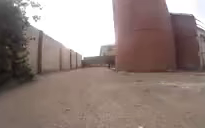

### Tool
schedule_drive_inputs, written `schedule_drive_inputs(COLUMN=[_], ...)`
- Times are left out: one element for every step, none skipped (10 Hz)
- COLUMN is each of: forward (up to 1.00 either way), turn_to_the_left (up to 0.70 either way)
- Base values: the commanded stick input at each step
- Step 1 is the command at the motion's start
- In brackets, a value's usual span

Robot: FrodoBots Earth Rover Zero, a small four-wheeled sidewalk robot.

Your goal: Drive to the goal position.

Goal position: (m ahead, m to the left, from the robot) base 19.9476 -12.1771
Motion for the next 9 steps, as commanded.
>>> schedule_drive_inputs(forward=[1.00,1.00,1.00,1.00,1.00,1.00,1.00,1.00,1.00], turn_to_the_left=[0.00,0.00,0.00,0.00,0.00,0.00,0.00,0.00,0.00])
